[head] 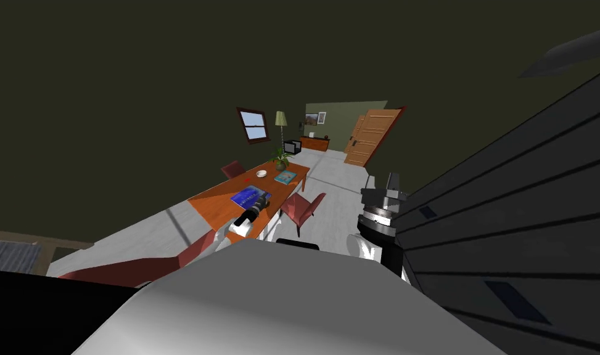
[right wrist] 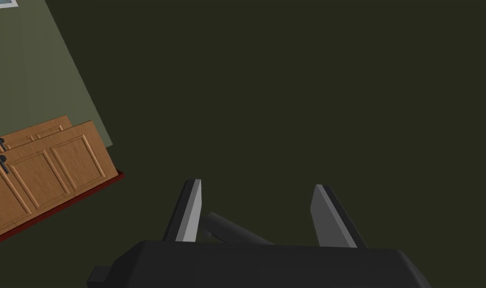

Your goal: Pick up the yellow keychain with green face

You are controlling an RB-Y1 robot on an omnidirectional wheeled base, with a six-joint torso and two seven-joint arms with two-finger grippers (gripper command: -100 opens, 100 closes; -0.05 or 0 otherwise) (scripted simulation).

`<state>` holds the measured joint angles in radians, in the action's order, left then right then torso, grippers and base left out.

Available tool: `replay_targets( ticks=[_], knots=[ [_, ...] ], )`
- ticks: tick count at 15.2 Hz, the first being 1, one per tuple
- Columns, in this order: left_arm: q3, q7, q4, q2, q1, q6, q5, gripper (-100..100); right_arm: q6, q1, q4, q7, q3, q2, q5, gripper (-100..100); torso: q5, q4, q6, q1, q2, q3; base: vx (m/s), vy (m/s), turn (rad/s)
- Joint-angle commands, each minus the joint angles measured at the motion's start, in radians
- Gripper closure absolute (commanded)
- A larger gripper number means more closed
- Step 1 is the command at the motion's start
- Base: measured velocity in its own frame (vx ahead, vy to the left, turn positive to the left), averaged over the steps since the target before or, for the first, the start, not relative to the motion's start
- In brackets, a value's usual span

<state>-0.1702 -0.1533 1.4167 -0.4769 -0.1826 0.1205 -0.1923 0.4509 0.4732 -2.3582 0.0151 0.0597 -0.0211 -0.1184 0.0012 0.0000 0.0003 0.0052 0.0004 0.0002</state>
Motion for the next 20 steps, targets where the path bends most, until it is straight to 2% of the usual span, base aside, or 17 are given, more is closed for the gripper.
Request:
replay_targets(
  ticks=[1, 2, 4, 7, 12, 19, 20],
  knots=[
    [-0.014, 0.001, -0.036, -0.005, 0.015, -0.041, 0.001, -100, 0.0, 0.0, 0.0, 0.0, 0.0, 0.0, 0.0, 0, 0.0, 0.0, 0.0, 0.0, 0.0, 0.0, -0.038, 0.065, -0.21],
    [-0.025, -0.003, -0.063, -0.016, 0.028, -0.062, -0.001, -100, 0.0, 0.0, 0.0, 0.0, 0.0, 0.0, 0.0, 0, 0.0, 0.0, 0.0, 0.0, 0.0, 0.0, -0.056, 0.072, -0.238],
    [-0.025, -0.003, -0.065, -0.016, 0.028, -0.062, -0.001, -100, 0.0, 0.0, 0.0, 0.0, 0.0, 0.0, 0.0, 0, 0.0, 0.0, 0.0, 0.001, 0.001, 0.001, -0.04, 0.049, -0.085],
    [-0.054, -0.015, -0.142, -0.046, 0.063, -0.12, -0.008, -100, 0.0, 0.0, 0.0, 0.0, 0.0, 0.0, 0.0, 0, 0.0, 0.0, 0.0, -0.001, 0.0, 0.0, -0.034, 0.043, -0.189],
    [-0.072, -0.021, -0.191, -0.064, 0.084, -0.155, -0.012, -100, 0.0, 0.0, 0.0, 0.0, 0.0, 0.0, 0.0, 0, 0.0, 0.0, 0.0, -0.001, 0.0, 0.0, -0.035, 0.045, -0.13],
    [-0.111, -0.037, -0.3, -0.104, 0.131, -0.234, -0.02, -100, 0.0, 0.0, 0.0, 0.0, 0.0, 0.0, 0.0, 0, 0.0, 0.0, 0.0, -0.001, -0.001, 0.0, -0.031, 0.035, -0.149],
    [-0.107, -0.033, -0.295, -0.093, 0.132, -0.213, -0.018, -100, 0.0, 0.0, 0.0, 0.0, 0.0, 0.0, 0.0, 0, 0.0, 0.0, 0.0, -0.001, 0.0, 0.0, -0.029, 0.027, -0.072]
  ],
)
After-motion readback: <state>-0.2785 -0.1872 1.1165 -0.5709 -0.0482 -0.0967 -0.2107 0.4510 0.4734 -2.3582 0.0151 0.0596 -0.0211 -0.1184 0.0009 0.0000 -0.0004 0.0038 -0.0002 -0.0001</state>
